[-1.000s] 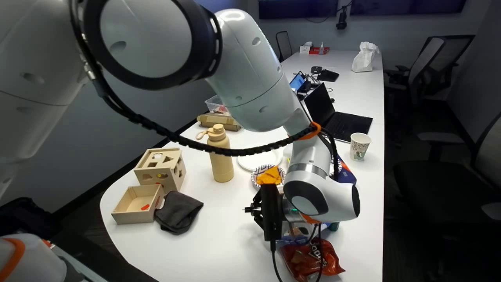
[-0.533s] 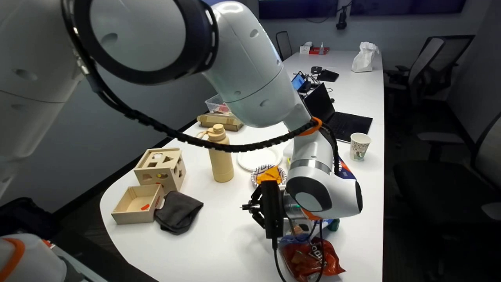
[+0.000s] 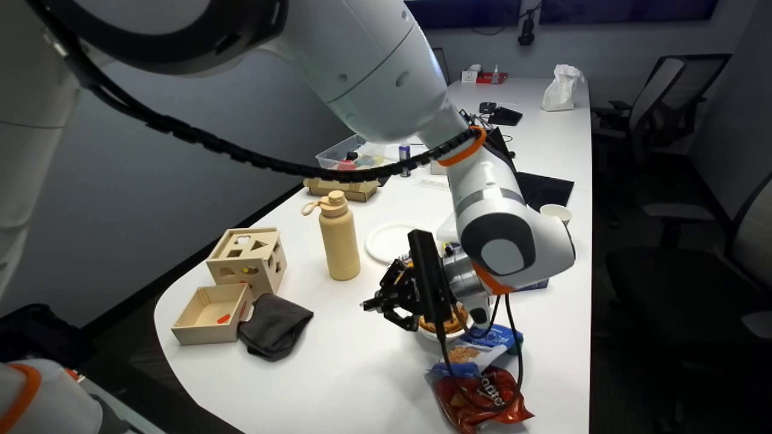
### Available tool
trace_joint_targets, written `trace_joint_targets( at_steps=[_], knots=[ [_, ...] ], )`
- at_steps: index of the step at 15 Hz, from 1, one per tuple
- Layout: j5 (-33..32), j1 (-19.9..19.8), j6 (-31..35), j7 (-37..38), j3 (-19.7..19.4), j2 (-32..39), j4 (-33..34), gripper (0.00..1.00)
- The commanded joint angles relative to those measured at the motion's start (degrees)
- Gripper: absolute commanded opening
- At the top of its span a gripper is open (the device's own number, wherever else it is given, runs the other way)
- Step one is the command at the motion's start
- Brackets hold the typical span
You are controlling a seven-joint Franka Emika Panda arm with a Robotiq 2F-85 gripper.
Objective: Stir the white bowl with the metal kitchen utensil
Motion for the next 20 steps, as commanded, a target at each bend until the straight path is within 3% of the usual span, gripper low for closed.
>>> trace_joint_targets(
  at_steps=[1, 7, 11, 15, 20],
  knots=[
    [-4.8, 4.4, -3.8, 11.1, -0.7, 0.1, 4.9, 0.01],
    [-11.2, 10.3, -6.2, 25.0, -0.8, 6.4, 13.3, 0.01],
    [-15.1, 12.0, -8.7, 31.5, -1.7, 9.5, 16.9, 0.01],
    [-17.1, 12.3, -10.4, 34.5, -2.1, 12.2, 20.1, 0.01],
    [-19.0, 12.4, -13.3, 32.9, -1.1, 15.5, 23.7, 0.01]
  ],
)
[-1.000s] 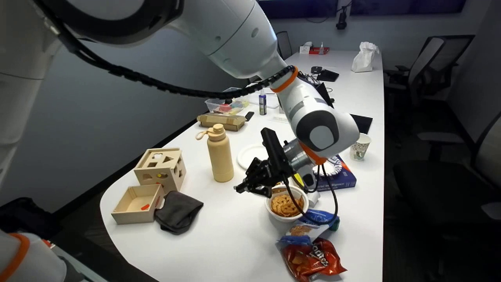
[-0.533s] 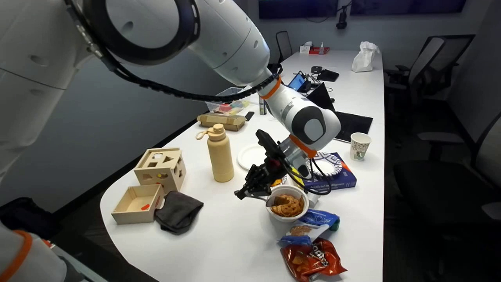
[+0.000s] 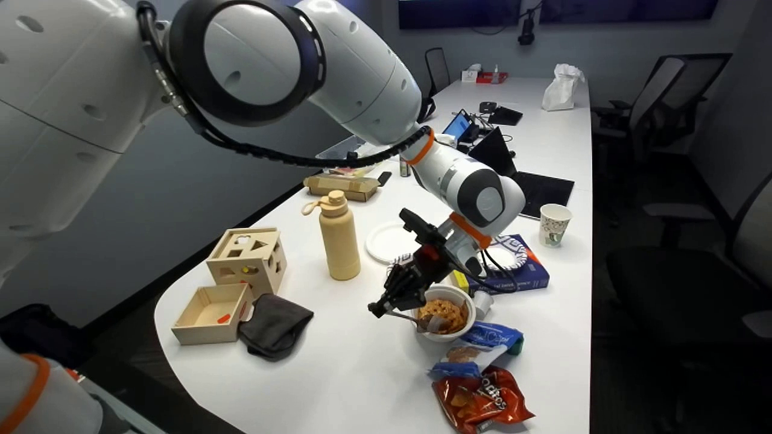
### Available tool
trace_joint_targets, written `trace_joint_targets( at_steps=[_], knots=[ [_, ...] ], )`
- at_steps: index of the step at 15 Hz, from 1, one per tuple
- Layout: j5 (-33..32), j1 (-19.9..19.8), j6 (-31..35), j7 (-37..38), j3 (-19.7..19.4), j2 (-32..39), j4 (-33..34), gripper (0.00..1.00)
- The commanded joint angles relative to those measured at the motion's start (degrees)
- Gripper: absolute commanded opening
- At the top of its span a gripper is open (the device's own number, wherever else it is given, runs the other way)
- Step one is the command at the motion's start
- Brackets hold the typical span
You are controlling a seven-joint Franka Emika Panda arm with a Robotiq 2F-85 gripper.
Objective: Stir the white bowl with the metal kitchen utensil
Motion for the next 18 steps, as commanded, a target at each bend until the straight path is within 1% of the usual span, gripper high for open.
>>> trace_joint_targets(
  at_steps=[1, 5, 7, 9, 12, 16, 18],
  knots=[
    [-2.2, 0.6, -4.9, -1.1, 0.5, 3.3, 5.0, 0.01],
    [-3.0, 0.0, -8.8, -5.7, 1.6, 2.9, 6.0, 0.01],
    [-2.3, -0.3, -8.5, -7.5, 1.6, 1.9, 5.7, 0.01],
    [-1.9, -0.7, -7.4, -9.0, 1.6, 1.5, 5.8, 0.01],
    [-1.3, -0.9, -4.3, -9.1, 1.3, 1.6, 6.3, 0.01],
    [-0.9, -0.8, 0.3, -7.3, 1.2, 2.6, 7.2, 0.01],
    [-1.1, -0.4, 2.4, -5.1, 0.8, 2.9, 7.4, 0.01]
  ],
)
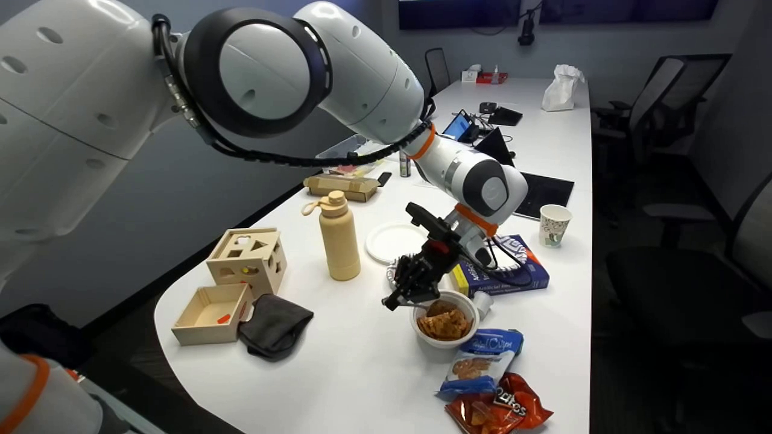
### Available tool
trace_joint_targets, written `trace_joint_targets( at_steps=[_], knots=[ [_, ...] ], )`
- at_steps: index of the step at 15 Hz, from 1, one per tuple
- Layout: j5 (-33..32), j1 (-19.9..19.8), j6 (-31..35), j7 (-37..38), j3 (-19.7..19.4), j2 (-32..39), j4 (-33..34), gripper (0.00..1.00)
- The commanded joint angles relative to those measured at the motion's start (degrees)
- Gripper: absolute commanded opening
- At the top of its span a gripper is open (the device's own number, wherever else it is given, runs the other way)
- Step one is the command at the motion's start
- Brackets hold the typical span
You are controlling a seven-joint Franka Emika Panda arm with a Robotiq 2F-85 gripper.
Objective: Stir the white bowl with the metal kitchen utensil
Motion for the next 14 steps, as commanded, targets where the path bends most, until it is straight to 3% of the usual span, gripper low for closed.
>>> trace_joint_targets(
  at_steps=[1, 6, 14],
  knots=[
    [0.1, 0.4, 2.7, 3.9, -0.7, 1.0, 1.6, 0.01],
    [-1.3, 1.5, 2.0, 10.4, -2.2, 1.0, 1.4, 0.01],
    [-5.3, 2.3, -9.1, 7.7, -0.8, 4.2, 3.8, 0.01]
  ],
)
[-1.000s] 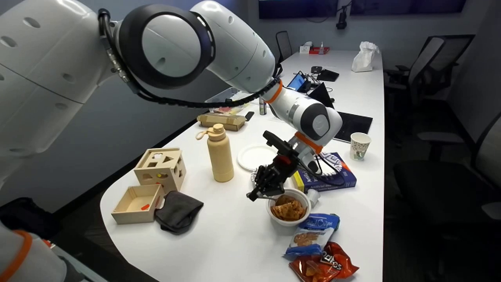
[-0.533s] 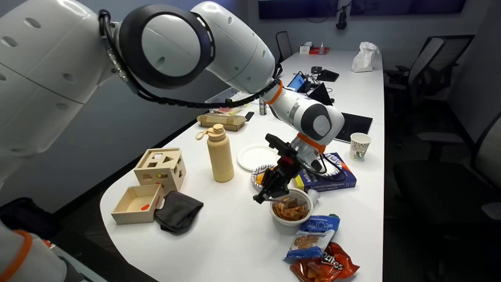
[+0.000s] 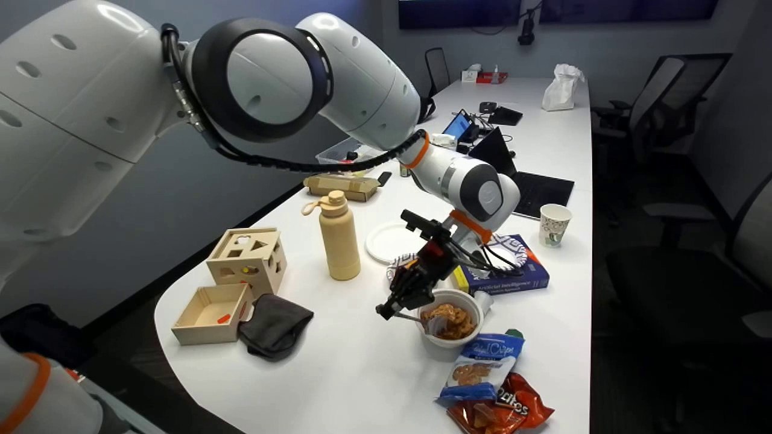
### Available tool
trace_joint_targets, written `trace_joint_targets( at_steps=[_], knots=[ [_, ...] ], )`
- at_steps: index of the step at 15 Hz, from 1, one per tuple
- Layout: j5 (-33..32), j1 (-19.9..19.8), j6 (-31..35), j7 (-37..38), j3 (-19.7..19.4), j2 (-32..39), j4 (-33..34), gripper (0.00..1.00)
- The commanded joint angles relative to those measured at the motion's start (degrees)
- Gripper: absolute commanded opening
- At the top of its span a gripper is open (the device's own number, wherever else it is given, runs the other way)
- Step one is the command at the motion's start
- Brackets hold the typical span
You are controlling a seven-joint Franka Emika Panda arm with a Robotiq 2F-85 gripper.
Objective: Stir the white bowl with the metal kitchen utensil
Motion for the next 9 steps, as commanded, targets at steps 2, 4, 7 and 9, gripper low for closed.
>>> trace_joint_targets(
  at_steps=[2, 4, 7, 9],
  knots=[
    [-2.5, 0.9, -5.0, -3.5, 0.9, 2.4, 3.2, 0.01],
    [-2.4, 0.9, -4.5, -5.3, 1.5, 2.3, 3.1, 0.01],
    [-1.6, 0.8, -2.2, -7.3, 2.2, 1.5, 2.6, 0.01],
    [-1.5, 1.0, -0.1, -6.9, 1.9, 1.0, 2.2, 0.01]
  ],
)
